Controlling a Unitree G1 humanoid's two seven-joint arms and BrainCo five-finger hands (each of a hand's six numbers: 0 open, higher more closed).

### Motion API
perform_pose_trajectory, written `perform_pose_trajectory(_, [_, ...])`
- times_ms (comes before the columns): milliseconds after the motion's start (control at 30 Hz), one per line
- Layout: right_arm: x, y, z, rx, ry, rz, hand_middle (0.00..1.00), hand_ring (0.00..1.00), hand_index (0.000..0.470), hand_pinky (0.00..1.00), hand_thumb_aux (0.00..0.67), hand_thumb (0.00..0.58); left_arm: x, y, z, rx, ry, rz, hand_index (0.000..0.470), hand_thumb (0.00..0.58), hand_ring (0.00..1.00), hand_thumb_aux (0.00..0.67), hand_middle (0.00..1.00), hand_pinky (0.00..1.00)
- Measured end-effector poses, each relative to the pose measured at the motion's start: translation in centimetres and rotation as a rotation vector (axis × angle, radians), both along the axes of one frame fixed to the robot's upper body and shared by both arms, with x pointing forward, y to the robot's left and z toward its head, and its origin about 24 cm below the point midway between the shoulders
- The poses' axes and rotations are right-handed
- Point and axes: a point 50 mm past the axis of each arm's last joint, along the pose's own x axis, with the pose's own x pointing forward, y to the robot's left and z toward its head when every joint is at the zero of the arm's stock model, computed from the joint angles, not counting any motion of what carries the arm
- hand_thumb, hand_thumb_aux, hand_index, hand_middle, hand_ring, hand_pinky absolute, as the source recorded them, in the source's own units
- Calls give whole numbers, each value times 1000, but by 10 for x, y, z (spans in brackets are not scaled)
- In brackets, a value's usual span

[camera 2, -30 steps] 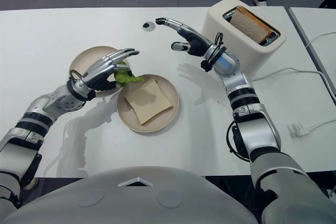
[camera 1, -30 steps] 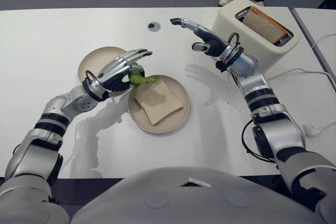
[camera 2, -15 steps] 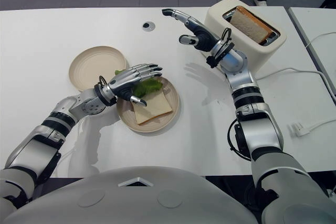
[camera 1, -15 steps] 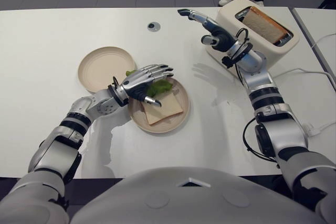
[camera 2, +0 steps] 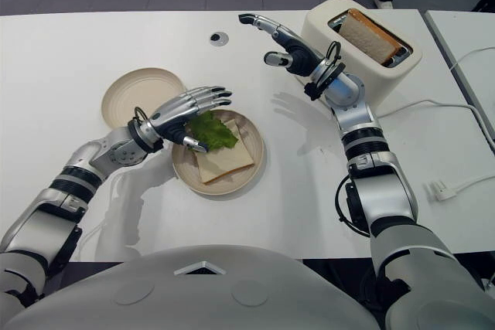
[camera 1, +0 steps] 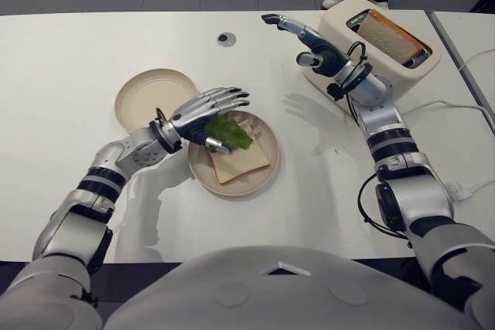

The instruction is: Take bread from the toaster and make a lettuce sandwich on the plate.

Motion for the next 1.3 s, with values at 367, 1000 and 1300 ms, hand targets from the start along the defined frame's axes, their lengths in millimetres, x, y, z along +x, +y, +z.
perform_pose_trajectory(367, [0, -1, -1, -7, 5, -3, 0, 0, 0, 0, 0, 0, -2, 12, 1, 140, -67, 39, 470, 580, 0, 670, 0, 0])
perform_pose_trajectory(1000, [0, -2, -3, -16, 11, -5, 0, 0, 0, 0, 0, 0, -7, 0, 19, -86, -108, -53, 0, 0, 0, 0, 0, 0])
perform_pose_trajectory(1300, [0, -1, -4, -33, 13, -3, 0, 0, 0, 0, 0, 0, -6, 0, -3, 24, -24, -21, 138, 291, 0, 197, 0, 0])
